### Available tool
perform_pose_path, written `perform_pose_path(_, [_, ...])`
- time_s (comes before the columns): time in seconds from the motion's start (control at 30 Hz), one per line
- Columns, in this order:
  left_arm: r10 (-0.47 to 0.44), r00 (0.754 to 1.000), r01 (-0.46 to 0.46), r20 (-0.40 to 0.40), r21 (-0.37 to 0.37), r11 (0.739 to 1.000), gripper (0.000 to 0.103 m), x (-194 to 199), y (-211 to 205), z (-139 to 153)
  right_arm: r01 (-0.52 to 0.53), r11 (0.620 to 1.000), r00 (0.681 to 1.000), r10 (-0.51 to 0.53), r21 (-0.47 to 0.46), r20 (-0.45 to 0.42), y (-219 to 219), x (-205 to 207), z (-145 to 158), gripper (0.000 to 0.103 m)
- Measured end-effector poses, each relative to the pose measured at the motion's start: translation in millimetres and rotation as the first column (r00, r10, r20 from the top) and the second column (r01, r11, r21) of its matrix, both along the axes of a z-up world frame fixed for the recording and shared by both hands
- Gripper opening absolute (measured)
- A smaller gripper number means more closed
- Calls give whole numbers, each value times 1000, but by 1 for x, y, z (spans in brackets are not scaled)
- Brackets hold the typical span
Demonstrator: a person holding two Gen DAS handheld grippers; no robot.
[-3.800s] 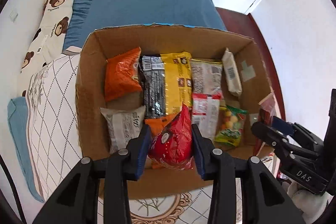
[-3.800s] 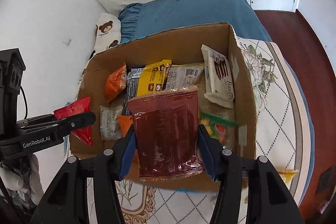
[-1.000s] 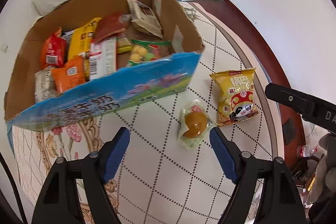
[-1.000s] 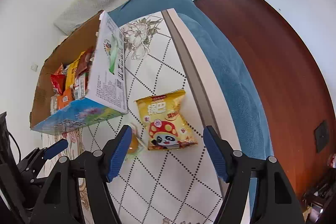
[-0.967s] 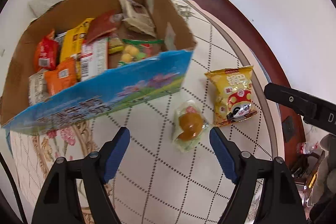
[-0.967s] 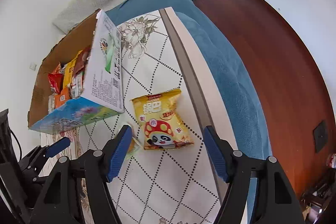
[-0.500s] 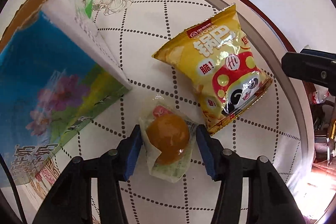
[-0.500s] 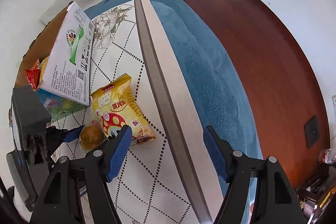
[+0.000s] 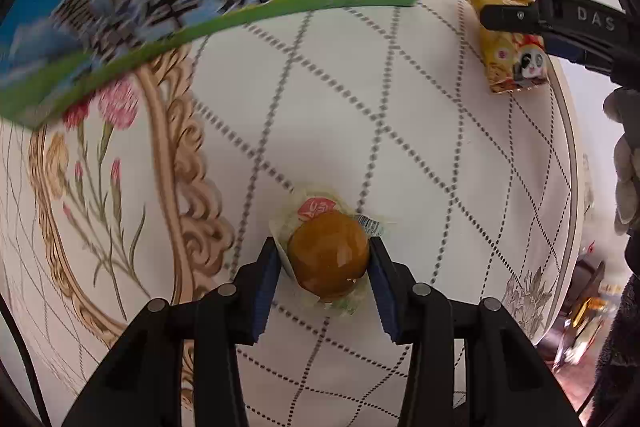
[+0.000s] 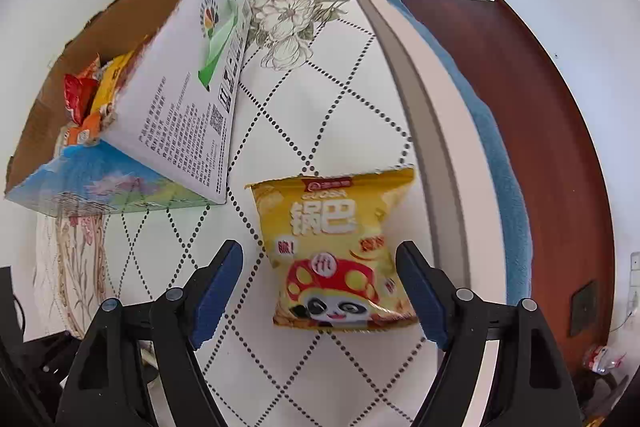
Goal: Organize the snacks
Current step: 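Grasp the egg-yolk pastry with the left tool while the right tool grasps the yellow Guoba bag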
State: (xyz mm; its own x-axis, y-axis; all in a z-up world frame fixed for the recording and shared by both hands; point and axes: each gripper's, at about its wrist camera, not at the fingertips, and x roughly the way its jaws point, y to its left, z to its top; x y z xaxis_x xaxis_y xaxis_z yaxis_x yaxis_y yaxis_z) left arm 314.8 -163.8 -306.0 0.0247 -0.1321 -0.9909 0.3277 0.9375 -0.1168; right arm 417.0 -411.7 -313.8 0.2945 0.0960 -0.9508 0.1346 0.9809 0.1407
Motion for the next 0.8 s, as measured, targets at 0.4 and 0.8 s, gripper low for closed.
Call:
perform_pose_path(0.4, [66,994,-70,-85,-45,997,42,-13,46,-25,-279,953,932,298,119,-204,90,-59,-20,60])
perform_pose_path(0.8, [-18,997,20,-74,35,999,52,-15,2,-50,-215,971,941,234,102,-245,110,-107,-55,65])
